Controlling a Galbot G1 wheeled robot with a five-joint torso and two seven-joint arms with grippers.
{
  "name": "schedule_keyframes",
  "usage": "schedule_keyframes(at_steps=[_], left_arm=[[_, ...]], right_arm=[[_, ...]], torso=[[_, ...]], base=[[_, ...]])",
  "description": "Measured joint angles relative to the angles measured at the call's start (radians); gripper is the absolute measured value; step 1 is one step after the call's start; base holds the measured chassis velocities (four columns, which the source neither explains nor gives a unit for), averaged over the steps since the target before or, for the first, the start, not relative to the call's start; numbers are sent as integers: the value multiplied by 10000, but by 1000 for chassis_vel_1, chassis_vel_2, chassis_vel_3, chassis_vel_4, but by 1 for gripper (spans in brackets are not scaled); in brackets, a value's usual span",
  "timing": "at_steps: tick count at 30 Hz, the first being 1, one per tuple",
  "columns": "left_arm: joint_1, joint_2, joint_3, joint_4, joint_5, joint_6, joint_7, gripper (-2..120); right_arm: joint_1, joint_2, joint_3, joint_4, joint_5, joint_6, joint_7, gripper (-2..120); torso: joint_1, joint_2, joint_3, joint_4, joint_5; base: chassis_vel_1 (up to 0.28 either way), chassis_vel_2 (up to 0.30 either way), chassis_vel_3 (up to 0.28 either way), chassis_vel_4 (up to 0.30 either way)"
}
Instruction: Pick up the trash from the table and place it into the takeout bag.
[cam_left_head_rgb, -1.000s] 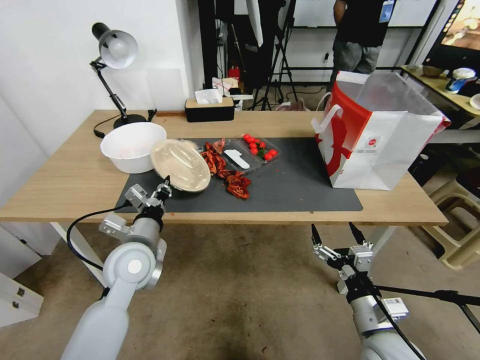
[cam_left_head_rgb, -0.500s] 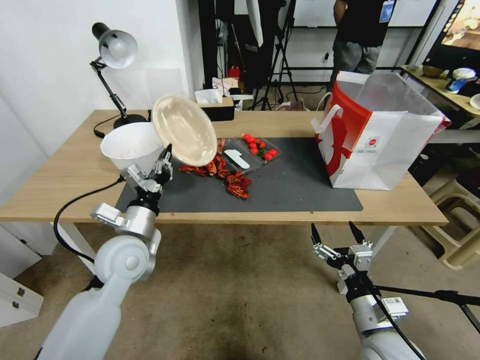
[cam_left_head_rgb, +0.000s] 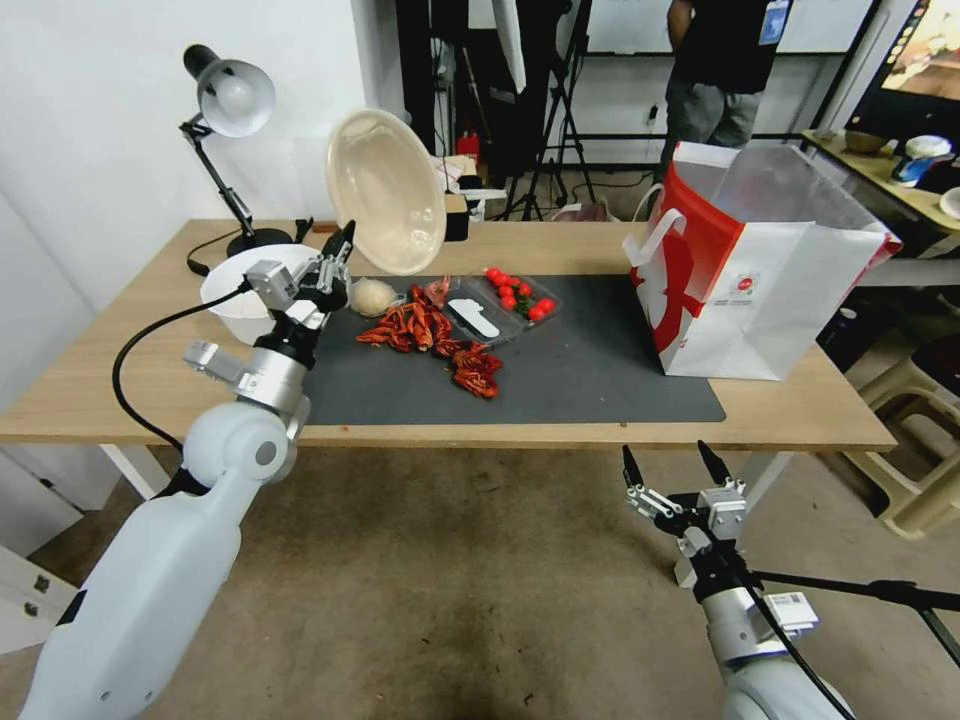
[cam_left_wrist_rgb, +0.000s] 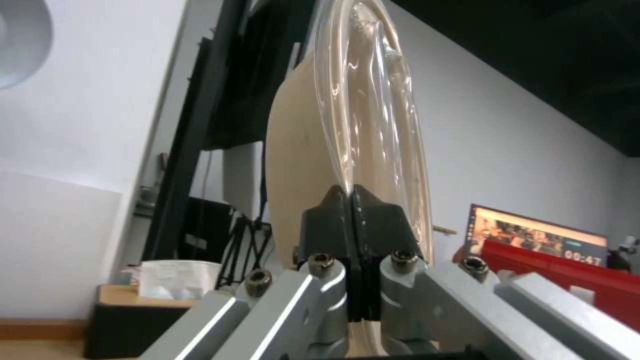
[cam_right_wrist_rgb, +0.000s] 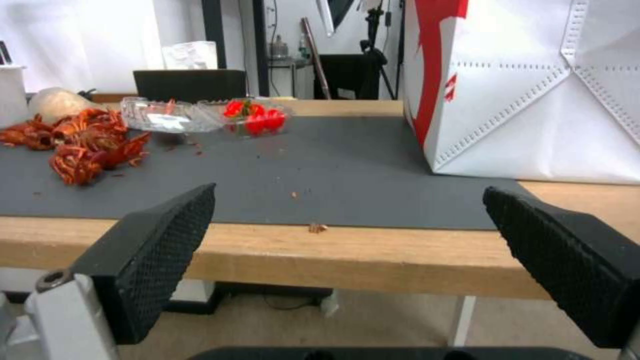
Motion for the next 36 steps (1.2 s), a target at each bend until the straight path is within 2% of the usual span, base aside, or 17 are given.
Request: schedule_keyframes(at_steps=[2,4,5,8,9,11,13,14,17,20,24,25,26,34,36], left_arm=[[-52,-11,93,55,-52,-27,136,0],[-272,62,434,171,-564,-54,786,0],[-272,62,434,171,-564,-54,786,0],[-606,261,879,419,-1057,17,1796,0],[-606,261,879,419,-1057,17,1796,0],[-1144,294,1362,773,-1152,57,2593,0],[-1685,197,1815,1051,-1206,95,2872,0],[-1685,197,1815,1051,-1206,95,2872,0],[-2635,-60,2668,1537,-1274,134,3131,0],[-2987,-143,2967,1723,-1322,147,3167,0],[-2987,-143,2967,1723,-1322,147,3167,0],[-4295,-648,3849,2571,-1392,186,3258,0],[-4775,-925,4124,2912,-1382,193,3268,0],[-6340,-1912,4980,4046,-1295,153,3294,0],[-6853,-2243,5342,4554,-1293,150,3298,0]], right_arm=[[-32,13,10,0,-1,1,0,100],[-98,60,34,0,-35,22,-4,100],[-98,60,34,0,-35,22,-4,100],[-131,86,19,1,-142,37,-13,100],[-131,86,19,1,-142,37,-13,100],[-198,106,12,10,-240,80,-33,100],[-277,134,51,18,-289,117,-43,100],[-277,134,51,18,-289,117,-43,100],[-388,159,123,19,-345,179,-59,100],[-423,167,140,18,-364,192,-61,100],[-423,167,140,18,-364,192,-61,100],[-556,280,214,56,-421,220,-125,100],[-614,339,232,76,-462,244,-169,100],[-625,505,289,64,-599,302,-191,100],[-664,583,307,64,-662,327,-198,100]], torso=[[-1,0,-1,0,0],[0,0,0,-1,0],[0,0,0,-1,0],[-1,0,0,1,0],[-1,0,0,1,0],[0,0,0,2,-2],[0,0,0,-1,4],[0,0,0,-1,4],[0,0,0,-3,-1],[0,0,0,-2,2],[0,0,0,-2,2],[-1,0,0,-1,3],[0,1,0,-1,-1],[-1,1,-1,-2,4],[-1,1,0,-2,2]], base=[[0,0,0,0],[0,0,0,0],[0,0,0,0],[0,0,0,0],[0,0,0,0],[0,0,0,0],[0,0,0,0],[0,0,0,0],[0,0,0,0],[0,0,0,0],[0,0,0,0],[0,0,0,0],[0,0,0,0],[0,0,0,0],[0,0,0,0]])
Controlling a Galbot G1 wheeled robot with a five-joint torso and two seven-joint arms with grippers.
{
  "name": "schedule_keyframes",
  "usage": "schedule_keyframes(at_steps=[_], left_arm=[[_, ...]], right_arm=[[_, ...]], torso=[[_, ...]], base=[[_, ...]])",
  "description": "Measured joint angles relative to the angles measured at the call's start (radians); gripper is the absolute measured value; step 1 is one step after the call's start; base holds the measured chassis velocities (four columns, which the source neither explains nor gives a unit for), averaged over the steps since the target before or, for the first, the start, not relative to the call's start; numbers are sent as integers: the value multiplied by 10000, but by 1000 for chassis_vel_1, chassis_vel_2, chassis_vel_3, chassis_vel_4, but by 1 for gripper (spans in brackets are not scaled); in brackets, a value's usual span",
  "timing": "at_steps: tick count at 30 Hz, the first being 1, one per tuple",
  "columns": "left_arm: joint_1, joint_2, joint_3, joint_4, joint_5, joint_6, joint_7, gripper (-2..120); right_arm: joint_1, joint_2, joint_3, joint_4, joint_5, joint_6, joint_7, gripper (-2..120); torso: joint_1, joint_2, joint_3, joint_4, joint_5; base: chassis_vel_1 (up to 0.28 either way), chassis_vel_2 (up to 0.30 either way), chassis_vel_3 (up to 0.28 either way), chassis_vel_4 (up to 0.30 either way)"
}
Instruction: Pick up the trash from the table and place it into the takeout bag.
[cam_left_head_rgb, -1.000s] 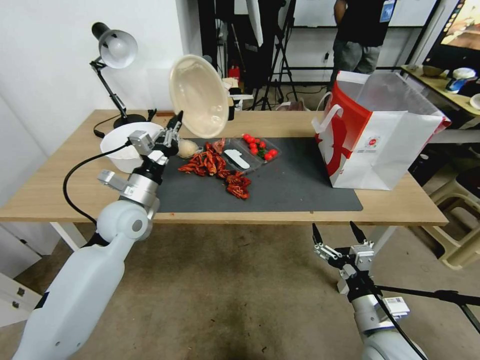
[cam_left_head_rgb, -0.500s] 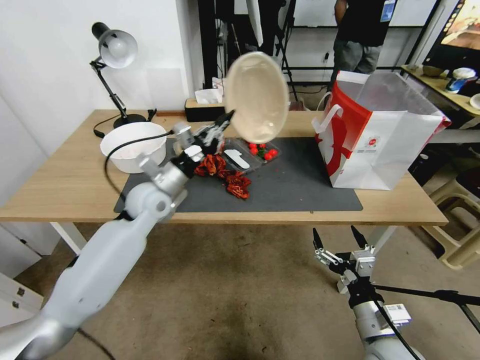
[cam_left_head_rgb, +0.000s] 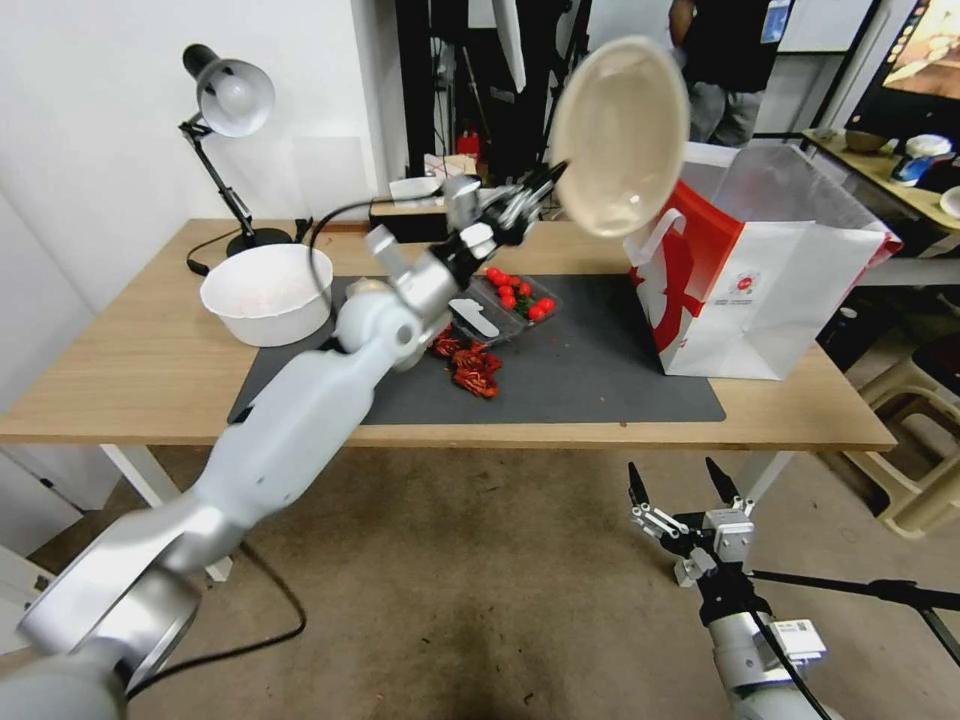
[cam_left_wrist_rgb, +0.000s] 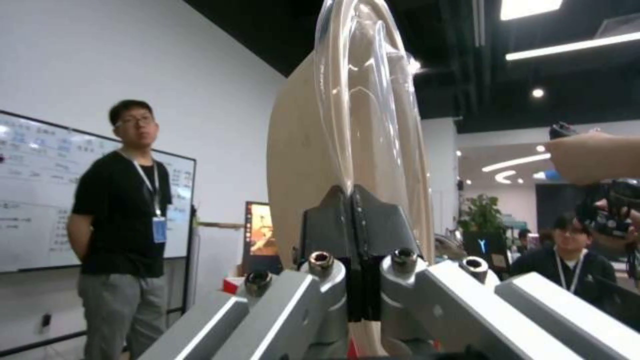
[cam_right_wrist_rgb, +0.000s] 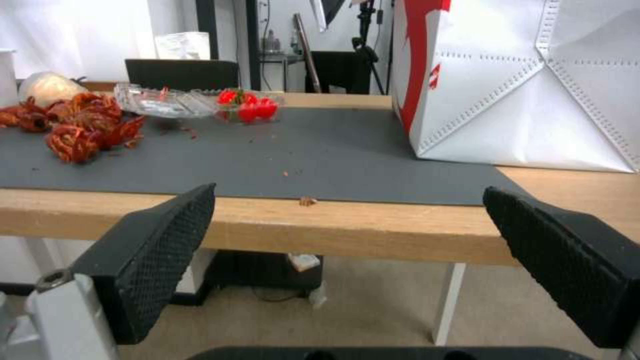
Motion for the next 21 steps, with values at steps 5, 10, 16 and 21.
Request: schedule_keyframes(at_steps=[5,10,16,21], left_arm=[[-692,-442,523,806,48,-81,63,0],[-1218,-876,821,1476,60,-158,71,0],[-1655,-1314,1061,1994,67,-200,88,0],[-1958,-1722,1407,2428,91,-258,114,0]], right_arm=[[-66,134,-60,-36,-170,70,-57,100],[-134,254,-67,-51,-267,103,-70,100],[-233,249,19,21,-274,136,-70,100],[-297,297,45,53,-311,186,-74,100]], torso=[[0,0,0,0,1],[0,0,0,2,0],[0,0,0,1,0],[0,0,0,2,0]], base=[[0,0,0,0],[0,0,0,0],[0,0,0,0],[0,0,0,0]])
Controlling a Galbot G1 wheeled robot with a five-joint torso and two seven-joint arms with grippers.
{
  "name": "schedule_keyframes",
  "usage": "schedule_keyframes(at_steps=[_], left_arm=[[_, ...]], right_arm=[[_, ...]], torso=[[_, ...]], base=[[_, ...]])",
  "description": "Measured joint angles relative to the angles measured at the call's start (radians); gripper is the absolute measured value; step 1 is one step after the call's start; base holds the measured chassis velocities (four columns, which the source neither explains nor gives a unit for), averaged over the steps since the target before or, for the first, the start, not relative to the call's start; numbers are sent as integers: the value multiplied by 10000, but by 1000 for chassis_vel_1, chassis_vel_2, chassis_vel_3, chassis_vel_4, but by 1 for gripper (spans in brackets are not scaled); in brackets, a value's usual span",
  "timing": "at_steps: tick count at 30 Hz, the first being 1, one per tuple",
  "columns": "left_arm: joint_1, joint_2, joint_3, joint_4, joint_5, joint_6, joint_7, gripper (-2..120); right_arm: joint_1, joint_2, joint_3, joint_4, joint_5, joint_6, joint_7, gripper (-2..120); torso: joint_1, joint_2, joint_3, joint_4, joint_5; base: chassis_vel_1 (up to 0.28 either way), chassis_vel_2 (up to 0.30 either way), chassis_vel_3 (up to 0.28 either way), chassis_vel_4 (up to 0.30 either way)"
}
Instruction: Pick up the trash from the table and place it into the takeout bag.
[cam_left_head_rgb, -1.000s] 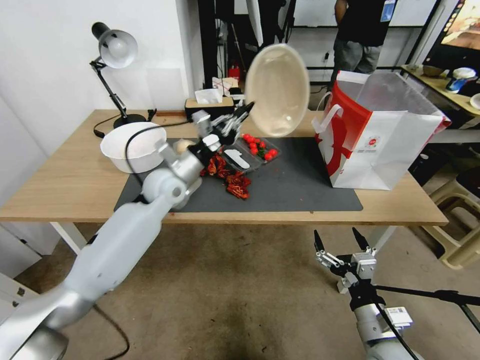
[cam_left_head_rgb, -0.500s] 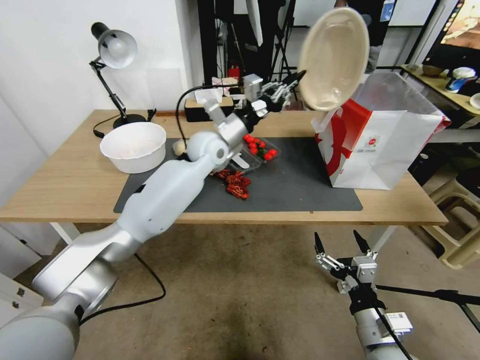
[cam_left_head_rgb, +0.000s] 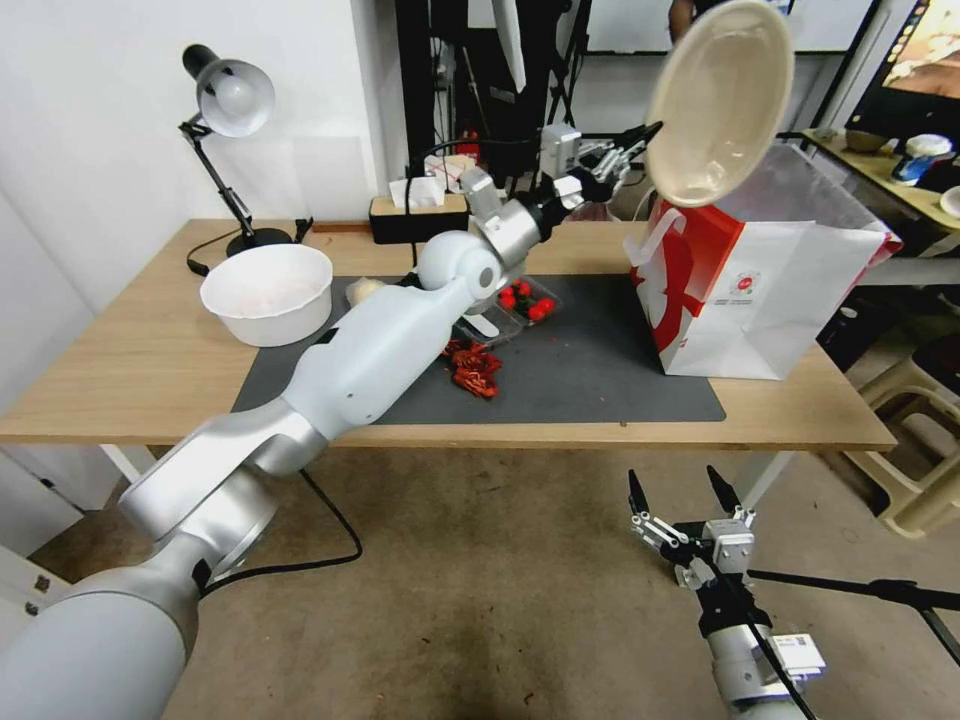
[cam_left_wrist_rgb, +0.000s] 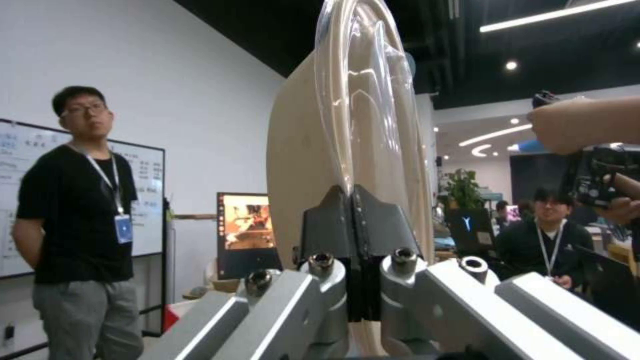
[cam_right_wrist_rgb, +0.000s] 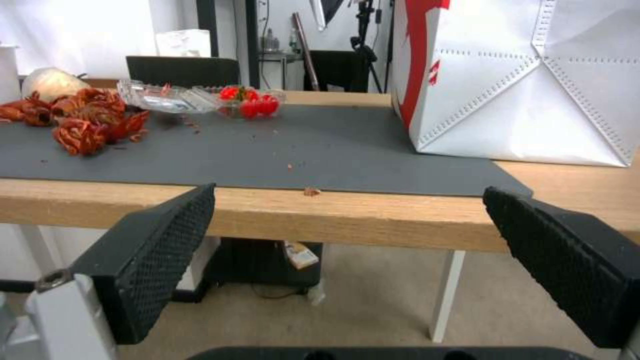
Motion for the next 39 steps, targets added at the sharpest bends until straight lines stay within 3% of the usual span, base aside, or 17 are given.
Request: schedule_keyframes(at_steps=[10,13,16,22,39], left_arm=[[-470,-941,387,887,161,-113,-174,0],[-589,-1135,519,1211,491,-206,-235,0],[-852,-1541,706,1986,1528,-552,-302,0],[-963,-1691,795,2272,2361,-817,-197,0],[-689,-988,943,1491,2487,-759,-481,59]], right_arm=[[-99,81,15,-1,-34,133,-43,100],[-100,83,33,-1,-34,145,-45,100],[-101,85,47,8,-33,155,-45,100],[-122,79,86,29,-10,172,-45,100],[-80,57,-42,44,161,133,-99,100]], torso=[[0,0,-1,-2,-1],[1,0,-1,-2,-1],[0,0,-1,-2,0],[1,0,-1,-2,0],[0,0,0,-1,-3]], base=[[0,0,0,0],[0,0,0,0],[0,0,0,0],[0,0,0,0],[0,0,0,0]])
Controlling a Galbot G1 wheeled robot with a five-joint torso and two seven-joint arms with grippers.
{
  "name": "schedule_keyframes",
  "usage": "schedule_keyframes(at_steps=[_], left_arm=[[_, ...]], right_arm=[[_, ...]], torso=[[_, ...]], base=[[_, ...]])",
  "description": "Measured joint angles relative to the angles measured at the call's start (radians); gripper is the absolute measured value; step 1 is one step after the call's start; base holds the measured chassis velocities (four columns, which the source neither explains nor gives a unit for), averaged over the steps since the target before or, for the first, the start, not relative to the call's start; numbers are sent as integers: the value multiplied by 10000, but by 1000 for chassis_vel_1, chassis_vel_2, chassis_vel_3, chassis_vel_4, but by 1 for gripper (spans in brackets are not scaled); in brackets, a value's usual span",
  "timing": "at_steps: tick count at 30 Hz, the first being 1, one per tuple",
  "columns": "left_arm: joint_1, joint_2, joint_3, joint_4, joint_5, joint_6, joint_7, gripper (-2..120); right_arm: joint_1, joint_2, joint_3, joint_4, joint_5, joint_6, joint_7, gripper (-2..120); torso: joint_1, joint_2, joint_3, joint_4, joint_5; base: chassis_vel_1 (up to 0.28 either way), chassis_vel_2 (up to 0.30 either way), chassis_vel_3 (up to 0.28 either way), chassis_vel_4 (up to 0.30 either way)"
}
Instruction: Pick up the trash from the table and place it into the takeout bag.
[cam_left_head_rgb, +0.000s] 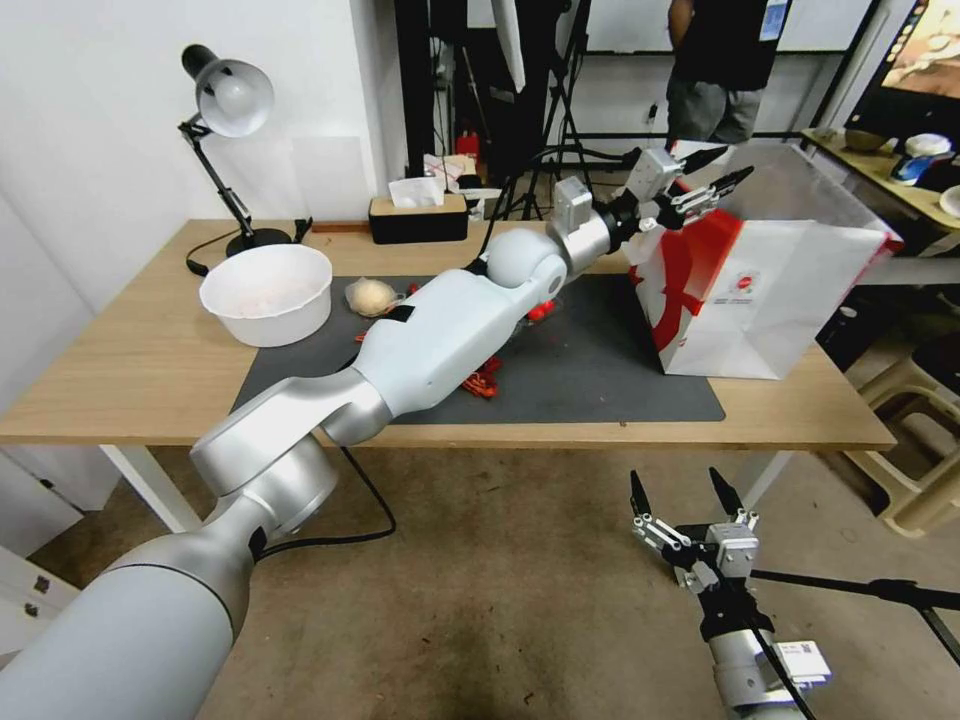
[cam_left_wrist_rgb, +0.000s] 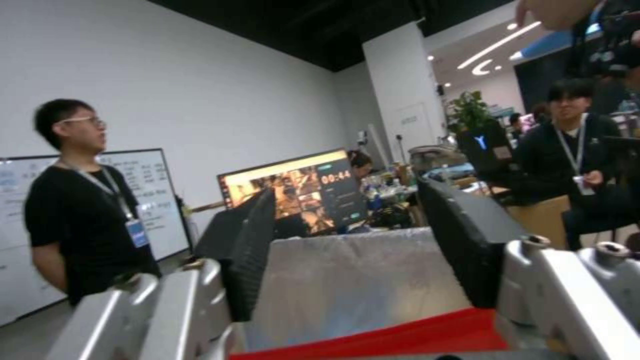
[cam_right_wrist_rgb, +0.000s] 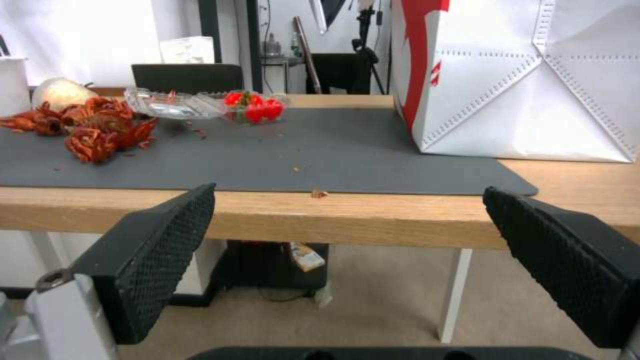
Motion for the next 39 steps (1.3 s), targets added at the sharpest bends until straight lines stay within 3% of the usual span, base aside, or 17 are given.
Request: schedule_keyframes(at_steps=[3,4,5,8,9,13,14,15,23,26,27,30,35,39], left_arm=[[112,307,-55,-263,98,39,-463,74],[112,307,-55,-263,98,39,-463,74],[187,442,-77,-450,172,158,-835,77],[612,1043,-212,-1390,518,1160,-2868,93],[612,1043,-212,-1390,518,1160,-2868,93],[1169,1516,-526,-2351,897,2523,-4994,99],[1169,1516,-526,-2351,897,2523,-4994,99],[1290,1590,-612,-2550,974,2884,-5536,100],[1534,1754,-757,-3028,1146,3629,-6772,100],[1907,1986,-860,-3599,1515,4117,-7748,100],[1907,1986,-860,-3599,1515,4117,-7748,100],[2477,2294,-989,-4250,2115,4414,-8553,100],[3416,2783,-1550,-5100,2200,4437,-9292,100],[4479,3262,-2146,-5826,2336,4389,-9414,100]], right_arm=[[15,3,-26,-4,-8,-24,-3,100],[15,3,-26,-4,-8,-24,-3,100],[17,5,-35,-8,-14,-28,-3,100],[18,-2,-47,-28,-40,-33,-1,100],[18,-2,-47,-28,-40,-33,-1,100],[21,-35,-54,-59,-47,-35,3,100],[21,-35,-54,-59,-47,-35,3,100],[28,-46,-53,-71,-48,-39,6,100],[44,-59,-57,-82,-48,-60,12,100],[76,-62,-77,-88,-48,-86,13,100],[76,-62,-77,-88,-48,-86,13,100],[109,-30,-117,-114,-65,-109,15,100],[108,7,-156,-137,-79,-121,14,100],[99,15,-159,-137,-85,-124,13,100]], torso=[[1,0,0,-2,0],[1,0,0,-2,0],[0,0,0,-2,0],[0,0,0,2,-1],[0,0,0,2,-1],[0,0,0,2,-2],[0,0,0,2,-2],[0,0,0,-1,-1],[0,0,0,1,-1],[0,1,0,-1,0],[0,1,0,-1,0],[0,0,0,0,0],[0,0,-1,-1,0],[0,1,-1,0,1]], base=[[0,0,0,0],[0,0,0,0],[0,0,0,0],[0,0,0,0],[0,0,0,0],[0,0,0,0],[0,0,0,0],[0,0,0,0],[0,0,0,0],[0,0,0,0],[0,0,0,0],[0,0,0,0],[0,0,0,0],[0,0,0,0]])
